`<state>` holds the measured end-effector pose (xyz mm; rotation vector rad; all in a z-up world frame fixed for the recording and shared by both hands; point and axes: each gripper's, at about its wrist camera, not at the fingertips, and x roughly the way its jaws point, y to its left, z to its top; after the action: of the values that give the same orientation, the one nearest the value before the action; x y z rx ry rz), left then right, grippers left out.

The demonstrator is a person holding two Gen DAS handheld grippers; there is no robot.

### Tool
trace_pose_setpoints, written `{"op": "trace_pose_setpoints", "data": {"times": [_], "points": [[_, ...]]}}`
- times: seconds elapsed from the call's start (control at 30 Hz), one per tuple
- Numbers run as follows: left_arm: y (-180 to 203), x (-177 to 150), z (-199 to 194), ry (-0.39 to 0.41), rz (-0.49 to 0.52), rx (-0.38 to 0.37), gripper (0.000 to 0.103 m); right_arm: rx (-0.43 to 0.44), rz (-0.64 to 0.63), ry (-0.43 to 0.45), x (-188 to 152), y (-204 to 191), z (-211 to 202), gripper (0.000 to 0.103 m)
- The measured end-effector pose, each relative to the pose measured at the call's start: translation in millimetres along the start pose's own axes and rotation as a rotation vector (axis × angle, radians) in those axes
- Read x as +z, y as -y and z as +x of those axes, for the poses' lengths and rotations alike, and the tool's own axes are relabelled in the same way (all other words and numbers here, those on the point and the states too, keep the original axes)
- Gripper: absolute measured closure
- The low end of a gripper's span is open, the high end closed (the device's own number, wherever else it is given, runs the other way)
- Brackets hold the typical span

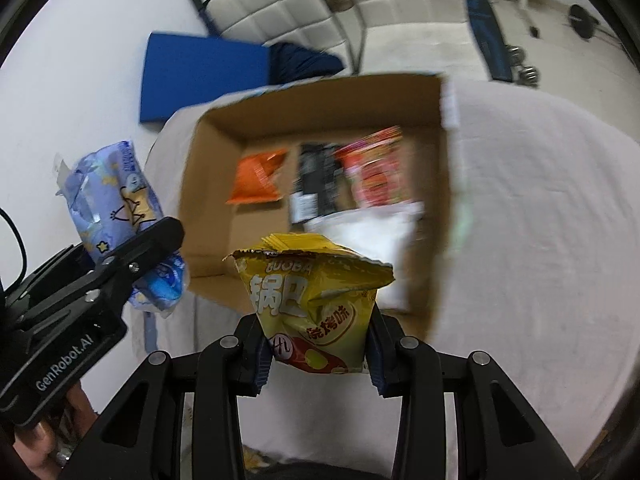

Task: Organize snacks
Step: 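Carry both packs into the box and open both grippers to release them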

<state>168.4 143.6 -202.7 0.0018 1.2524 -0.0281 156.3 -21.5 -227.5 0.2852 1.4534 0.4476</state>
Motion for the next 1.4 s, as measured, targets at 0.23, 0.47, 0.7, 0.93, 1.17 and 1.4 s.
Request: {"op": "trace_pose_setpoints", "data": {"times": [0.23,0.47,0.7,0.93,1.17,1.4], "points": [[-39.2,-13.8,11.1,-0.024,-0.034,0.019,0.062,-0.001,-0.030,-0.043,-2.1,-39.2,40.6,0.062],[-57.4,-15.1,33.5,-0.064,-0.040,-0.006,0.062,-0.001,-0.017,-0.069,2.7,-44.1,65.8,0.062],[-69.9,-7.7,73.0,-0.135,-0.031,-0.049,0.062,-0.006,-0.002,-0.092,9.2,-44.5,91.5,0.062],[-82.3,-13.8,117.9,-0.236,-0.029,-0.083,0.062,-0.010,0.006,-0.122,14.1,-42.8,123.2,0.062],[-90.5,-23.6,143.7,-0.297,-0.029,-0.091,0.060,-0.025,-0.007,-0.170,12.7,-42.3,155.3,0.062],[-95.4,-27.7,154.5,-0.320,-0.035,-0.106,0.060,-0.030,-0.009,-0.195,13.9,-39.0,173.9,0.062]]}}
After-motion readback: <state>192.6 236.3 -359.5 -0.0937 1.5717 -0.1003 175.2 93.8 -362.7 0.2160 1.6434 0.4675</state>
